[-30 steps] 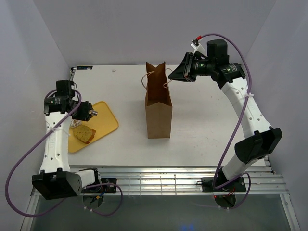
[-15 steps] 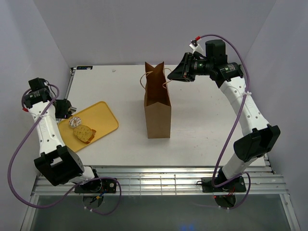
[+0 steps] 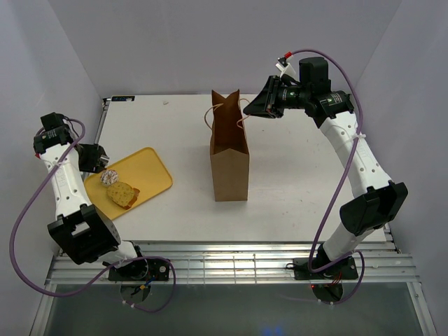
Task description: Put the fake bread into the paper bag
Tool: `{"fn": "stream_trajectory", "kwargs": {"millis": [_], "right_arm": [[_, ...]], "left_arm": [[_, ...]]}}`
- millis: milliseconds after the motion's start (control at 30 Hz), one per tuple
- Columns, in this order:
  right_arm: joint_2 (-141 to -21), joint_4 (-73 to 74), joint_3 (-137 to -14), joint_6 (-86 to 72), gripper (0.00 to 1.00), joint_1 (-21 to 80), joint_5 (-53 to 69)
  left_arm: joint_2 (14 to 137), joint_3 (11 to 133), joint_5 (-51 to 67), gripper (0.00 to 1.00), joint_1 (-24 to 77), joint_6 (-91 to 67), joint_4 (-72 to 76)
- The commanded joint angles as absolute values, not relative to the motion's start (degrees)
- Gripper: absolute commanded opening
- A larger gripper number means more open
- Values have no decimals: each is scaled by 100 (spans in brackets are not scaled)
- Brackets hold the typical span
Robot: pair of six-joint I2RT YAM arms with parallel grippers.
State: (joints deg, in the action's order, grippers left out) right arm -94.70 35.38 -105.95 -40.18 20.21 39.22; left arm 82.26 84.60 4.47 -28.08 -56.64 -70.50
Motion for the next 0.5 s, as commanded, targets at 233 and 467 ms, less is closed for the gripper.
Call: {"fn": "stream_trajectory", "kwargs": {"millis": [233, 467], "right_arm": [[-9404, 3261, -10723, -4061, 23, 1978, 4025], [-9387, 3261, -10679, -4069, 23, 1977, 3999]], "left_arm": [[8323, 8403, 580, 48, -2865, -5484, -6926], [8350, 8121, 659, 49, -2865, -5449, -6733]]}}
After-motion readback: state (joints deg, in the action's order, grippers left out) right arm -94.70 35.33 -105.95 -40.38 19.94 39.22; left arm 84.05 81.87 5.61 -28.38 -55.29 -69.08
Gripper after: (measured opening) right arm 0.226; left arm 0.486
